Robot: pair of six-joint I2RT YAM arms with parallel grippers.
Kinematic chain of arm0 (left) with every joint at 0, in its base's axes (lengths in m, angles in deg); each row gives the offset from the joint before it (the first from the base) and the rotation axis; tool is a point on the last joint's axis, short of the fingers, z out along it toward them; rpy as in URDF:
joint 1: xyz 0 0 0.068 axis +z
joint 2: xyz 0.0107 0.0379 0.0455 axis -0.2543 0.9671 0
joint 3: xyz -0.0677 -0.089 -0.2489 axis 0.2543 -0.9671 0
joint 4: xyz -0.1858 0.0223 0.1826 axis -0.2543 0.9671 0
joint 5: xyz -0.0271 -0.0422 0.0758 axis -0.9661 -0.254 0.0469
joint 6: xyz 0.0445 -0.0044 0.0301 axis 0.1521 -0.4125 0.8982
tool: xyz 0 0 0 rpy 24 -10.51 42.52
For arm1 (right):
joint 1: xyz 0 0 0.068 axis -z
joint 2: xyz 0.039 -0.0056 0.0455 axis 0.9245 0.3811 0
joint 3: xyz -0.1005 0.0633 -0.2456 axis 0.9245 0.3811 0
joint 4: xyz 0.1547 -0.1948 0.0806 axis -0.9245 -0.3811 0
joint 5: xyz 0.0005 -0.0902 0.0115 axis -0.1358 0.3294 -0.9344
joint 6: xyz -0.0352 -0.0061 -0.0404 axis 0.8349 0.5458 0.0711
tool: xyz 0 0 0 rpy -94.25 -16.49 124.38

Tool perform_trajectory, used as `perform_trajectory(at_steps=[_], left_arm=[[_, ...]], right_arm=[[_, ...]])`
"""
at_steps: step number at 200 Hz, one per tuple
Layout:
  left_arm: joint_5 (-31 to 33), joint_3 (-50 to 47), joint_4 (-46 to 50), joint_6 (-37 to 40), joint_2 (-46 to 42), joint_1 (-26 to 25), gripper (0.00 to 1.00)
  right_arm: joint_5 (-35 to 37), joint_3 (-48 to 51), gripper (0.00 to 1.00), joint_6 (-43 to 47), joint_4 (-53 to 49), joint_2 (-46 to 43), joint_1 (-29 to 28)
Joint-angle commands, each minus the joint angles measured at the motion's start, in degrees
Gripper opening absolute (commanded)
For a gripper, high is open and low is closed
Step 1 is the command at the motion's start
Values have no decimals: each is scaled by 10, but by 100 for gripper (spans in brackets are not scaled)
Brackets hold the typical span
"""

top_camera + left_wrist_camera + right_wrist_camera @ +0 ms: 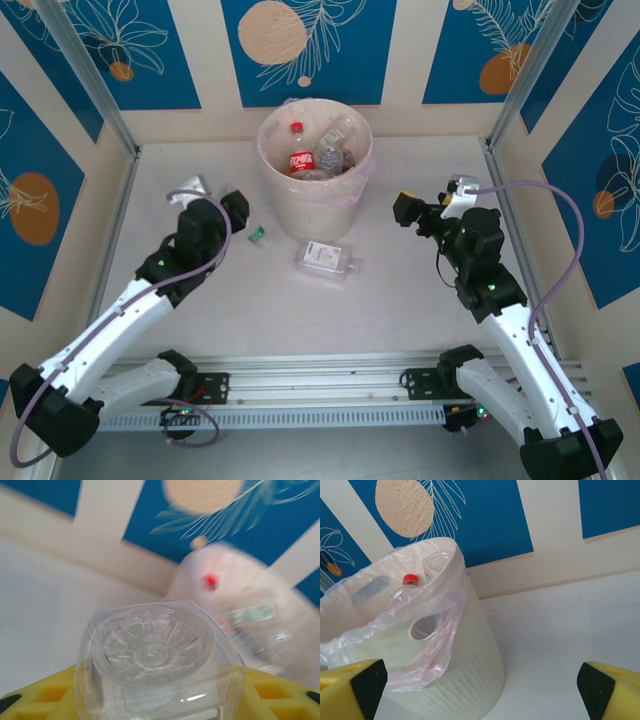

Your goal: Put the plastic bottles in the bin

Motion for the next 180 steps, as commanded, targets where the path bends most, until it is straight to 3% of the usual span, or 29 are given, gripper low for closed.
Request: perform_trajectory(at_steps=[1,31,82,114,127,148,173,180], left_arm=[[-72,119,-25,153,47,4,23],[-121,303,26,198,171,4,24],[-108,532,164,210,361,4,24],[-106,680,321,188,460,5,29],[-108,733,383,182,498,7,41],[-109,836,477,172,564,16,74],[-96,1007,573,173,645,19,99],[-99,1067,598,175,668,19,100]], right_arm=[[1,4,100,-22,21,0,4],[-2,0,100,-33,5,-1,3],[8,-17,100,-31,-49,-5,5],[15,-22,100,-30,-63,-5,5],[17,-21,100,-31,-63,-4,5],[17,-22,100,-32,-67,1,6],[16,-28,100,-30,-75,8,7],[16,-28,100,-29,-78,9,6]])
